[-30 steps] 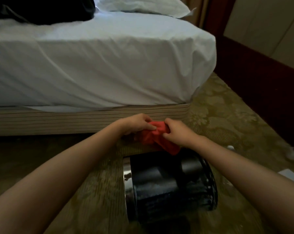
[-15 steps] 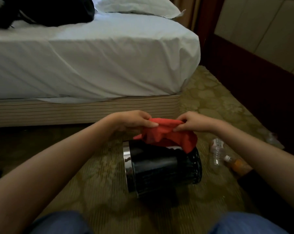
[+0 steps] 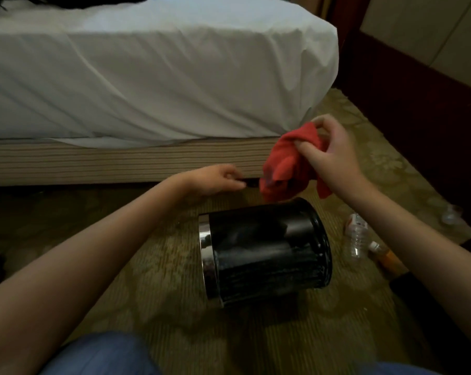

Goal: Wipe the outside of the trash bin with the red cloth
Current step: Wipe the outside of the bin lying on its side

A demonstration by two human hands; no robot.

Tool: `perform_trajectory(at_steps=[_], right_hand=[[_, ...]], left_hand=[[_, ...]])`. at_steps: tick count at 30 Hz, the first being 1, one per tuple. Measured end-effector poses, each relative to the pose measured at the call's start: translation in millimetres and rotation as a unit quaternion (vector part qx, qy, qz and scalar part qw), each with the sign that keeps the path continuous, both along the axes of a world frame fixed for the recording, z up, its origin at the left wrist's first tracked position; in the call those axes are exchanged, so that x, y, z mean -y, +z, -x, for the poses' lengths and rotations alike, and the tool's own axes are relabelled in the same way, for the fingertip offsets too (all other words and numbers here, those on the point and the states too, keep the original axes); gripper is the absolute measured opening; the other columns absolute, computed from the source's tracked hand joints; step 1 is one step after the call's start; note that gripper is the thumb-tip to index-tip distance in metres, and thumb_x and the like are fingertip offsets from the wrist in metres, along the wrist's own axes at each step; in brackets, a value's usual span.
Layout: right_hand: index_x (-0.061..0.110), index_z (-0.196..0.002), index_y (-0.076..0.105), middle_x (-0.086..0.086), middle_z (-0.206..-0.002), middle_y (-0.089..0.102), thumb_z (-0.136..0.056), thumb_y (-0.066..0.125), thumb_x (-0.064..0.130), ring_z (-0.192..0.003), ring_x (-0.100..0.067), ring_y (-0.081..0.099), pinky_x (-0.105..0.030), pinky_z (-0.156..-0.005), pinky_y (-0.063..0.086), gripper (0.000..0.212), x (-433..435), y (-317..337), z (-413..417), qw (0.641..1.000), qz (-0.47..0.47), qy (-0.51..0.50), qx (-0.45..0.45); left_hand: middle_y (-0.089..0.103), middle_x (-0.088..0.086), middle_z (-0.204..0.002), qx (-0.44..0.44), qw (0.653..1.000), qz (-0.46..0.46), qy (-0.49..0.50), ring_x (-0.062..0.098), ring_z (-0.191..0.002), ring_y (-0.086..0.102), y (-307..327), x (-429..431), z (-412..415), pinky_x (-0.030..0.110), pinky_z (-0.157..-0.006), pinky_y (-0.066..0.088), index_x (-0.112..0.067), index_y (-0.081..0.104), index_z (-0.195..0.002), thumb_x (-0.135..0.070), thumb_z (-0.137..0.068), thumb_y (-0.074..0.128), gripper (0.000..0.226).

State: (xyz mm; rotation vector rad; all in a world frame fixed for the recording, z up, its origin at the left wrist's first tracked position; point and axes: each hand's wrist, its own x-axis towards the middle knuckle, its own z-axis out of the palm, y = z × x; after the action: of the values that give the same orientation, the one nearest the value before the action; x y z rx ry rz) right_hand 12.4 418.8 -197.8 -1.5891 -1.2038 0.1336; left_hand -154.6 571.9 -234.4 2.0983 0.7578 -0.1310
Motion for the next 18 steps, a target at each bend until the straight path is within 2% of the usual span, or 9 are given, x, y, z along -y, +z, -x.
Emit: perform_trajectory(at_steps=[1,3,4,7,8,10,12,16,18], right_hand=[[0.02,-0.099,0.054,0.011,-0.081,0.059,-0.081,0.064,0.017,-0.069,0.003,0.057,-0.013,-0.06,0.043,0.02,-0.4,-7.3,6.5,0.999,0.009,0.019,0.031],[0.021,-0.114,0.056,0.004,-0.096,0.065,-0.08,0.062,0.023,-0.084,-0.009,0.062,-0.024,-0.074,0.048,0.034,-1.5,-35.4,25.5,0.985,0.104,0.073,0.12],[0.022,-0.12,0.054,-0.001,-0.105,0.064,-0.082,0.062,0.025,-0.093,-0.016,0.061,-0.029,-0.081,0.048,0.039,-1.6,-54.5,35.7,0.963,0.178,0.105,0.174],[0.029,-0.134,0.042,-0.004,-0.133,0.043,-0.088,0.053,0.042,-0.122,-0.024,0.042,-0.041,-0.1,0.034,0.048,2.0,-109.8,60.3,0.851,0.357,0.169,0.345],[0.031,-0.135,0.039,-0.005,-0.139,0.035,-0.089,0.049,0.048,-0.128,-0.025,0.034,-0.044,-0.104,0.028,0.05,2.4,-121.2,63.8,0.835,0.367,0.181,0.367],[0.033,-0.129,0.043,-0.005,-0.142,0.031,-0.088,0.045,0.056,-0.133,-0.025,0.027,-0.046,-0.108,0.021,0.047,-3.9,-129.0,64.2,0.852,0.319,0.193,0.367],[0.032,-0.129,0.044,-0.004,-0.143,0.032,-0.086,0.048,0.056,-0.134,-0.024,0.027,-0.045,-0.109,0.021,0.048,-16.9,-130.6,60.5,0.87,0.289,0.188,0.352],[0.032,-0.145,0.025,-0.002,-0.154,0.019,-0.088,0.042,0.061,-0.142,-0.022,0.016,-0.046,-0.115,0.013,0.066,-33.8,-142.8,58.0,0.841,0.371,0.195,0.342],[0.03,-0.148,0.016,-0.004,-0.157,0.012,-0.087,0.037,0.065,-0.143,-0.024,0.009,-0.047,-0.116,0.008,0.074,-32.4,-152.5,65.4,0.836,0.387,0.187,0.341]], left_hand=[[0.047,0.007,-0.137,-0.067,0.997,-0.036,-0.026,0.015,-0.112,0.05,-4.5,-5.2,7.3,0.026,-0.089,0.04,-0.017,0.038,-0.139,-0.032,-0.091,0.055,0.053],[0.033,0.006,-0.148,-0.199,0.976,-0.058,-0.061,0.021,-0.131,0.038,-18.4,-8.6,21.2,0.032,-0.105,0.035,-0.017,0.024,-0.146,-0.035,-0.087,0.059,0.07],[0.029,0.005,-0.151,-0.256,0.961,-0.074,-0.072,0.023,-0.136,0.032,-26.9,-7.6,27.1,0.037,-0.11,0.031,-0.018,0.02,-0.147,-0.037,-0.085,0.061,0.077],[0.029,0.006,-0.151,-0.342,0.931,-0.098,-0.085,0.026,-0.136,0.033,-50.9,-1.7,37.0,0.041,-0.111,0.031,-0.016,0.014,-0.149,-0.041,-0.08,0.067,0.091],[0.03,0.007,-0.15,-0.352,0.926,-0.105,-0.089,0.027,-0.135,0.034,-56.4,0.4,39.8,0.04,-0.11,0.032,-0.014,0.013,-0.149,-0.041,-0.079,0.068,0.092],[0.033,0.007,-0.148,-0.352,0.922,-0.122,-0.102,0.026,-0.132,0.037,-63.5,1.9,45.7,0.039,-0.108,0.035,-0.013,0.02,-0.146,-0.041,-0.078,0.07,0.089],[0.033,0.006,-0.148,-0.335,0.924,-0.142,-0.114,0.025,-0.133,0.035,-67.6,1.2,51.2,0.039,-0.109,0.034,-0.014,0.024,-0.145,-0.043,-0.077,0.07,0.087],[0.006,0.0,-0.157,-0.295,0.933,-0.165,-0.125,0.02,-0.144,0.008,-71.1,1.6,60.6,0.046,-0.117,0.013,-0.016,0.005,-0.15,-0.058,-0.075,0.064,0.104],[0.0,-0.003,-0.158,-0.276,0.939,-0.16,-0.125,0.017,-0.145,0.003,-74.9,2.5,61.7,0.047,-0.117,0.008,-0.019,0.0,-0.149,-0.062,-0.073,0.063,0.107]])
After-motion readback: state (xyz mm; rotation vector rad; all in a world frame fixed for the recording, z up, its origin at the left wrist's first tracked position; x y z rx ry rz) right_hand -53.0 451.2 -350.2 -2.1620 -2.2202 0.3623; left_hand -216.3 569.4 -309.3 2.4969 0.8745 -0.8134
